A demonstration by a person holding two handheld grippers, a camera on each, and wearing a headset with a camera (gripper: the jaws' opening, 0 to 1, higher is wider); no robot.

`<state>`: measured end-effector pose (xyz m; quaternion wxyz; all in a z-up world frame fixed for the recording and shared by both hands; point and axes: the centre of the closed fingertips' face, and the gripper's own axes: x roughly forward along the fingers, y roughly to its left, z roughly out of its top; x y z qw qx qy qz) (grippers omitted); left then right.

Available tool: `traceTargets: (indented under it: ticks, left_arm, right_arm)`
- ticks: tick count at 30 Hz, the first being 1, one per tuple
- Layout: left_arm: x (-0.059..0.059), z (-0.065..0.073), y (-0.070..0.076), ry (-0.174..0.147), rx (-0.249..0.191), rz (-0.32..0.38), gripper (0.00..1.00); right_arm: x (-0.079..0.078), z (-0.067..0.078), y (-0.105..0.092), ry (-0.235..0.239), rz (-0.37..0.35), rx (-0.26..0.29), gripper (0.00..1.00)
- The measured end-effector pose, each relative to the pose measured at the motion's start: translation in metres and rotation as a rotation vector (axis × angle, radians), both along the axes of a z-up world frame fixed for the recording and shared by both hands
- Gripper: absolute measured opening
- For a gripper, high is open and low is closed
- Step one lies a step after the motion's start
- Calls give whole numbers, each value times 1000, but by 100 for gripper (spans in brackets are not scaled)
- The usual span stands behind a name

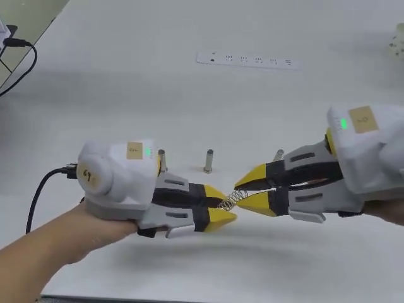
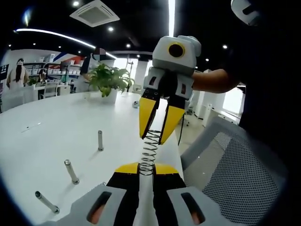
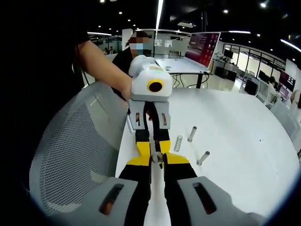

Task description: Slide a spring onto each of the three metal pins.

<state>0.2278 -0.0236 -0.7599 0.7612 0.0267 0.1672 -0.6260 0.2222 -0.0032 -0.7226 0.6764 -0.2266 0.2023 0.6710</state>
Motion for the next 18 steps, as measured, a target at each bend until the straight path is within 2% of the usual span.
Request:
traceTargets:
  ticks: [3, 4, 5, 6, 8, 10, 18]
  left_arm:
    - [0, 1, -1, -2, 0, -2, 2]
    - [0, 0, -2, -4, 3, -3, 2]
    - [-2, 3, -4, -8, -13, -12, 2]
    - [-2, 3, -6, -6, -7, -11, 2]
    - [-2, 2, -7, -21, 13, -13, 2]
    - [-1, 3, -6, -15, 3, -7, 2]
    - [0, 3, -2, -24, 14, -1, 2]
  right_arm:
    - [-1, 4, 5, 4, 2, 24, 7]
    - [-3, 8, 9, 21, 3, 58, 7]
    - [-2, 8, 9, 16, 0, 54, 6]
    - [-3, 9, 12, 10, 4, 54, 6]
    - [-1, 8, 14, 9, 5, 53, 6]
    - [-2, 10, 15, 10, 1, 67, 6]
    - [-2, 10, 16, -15, -7, 103, 6]
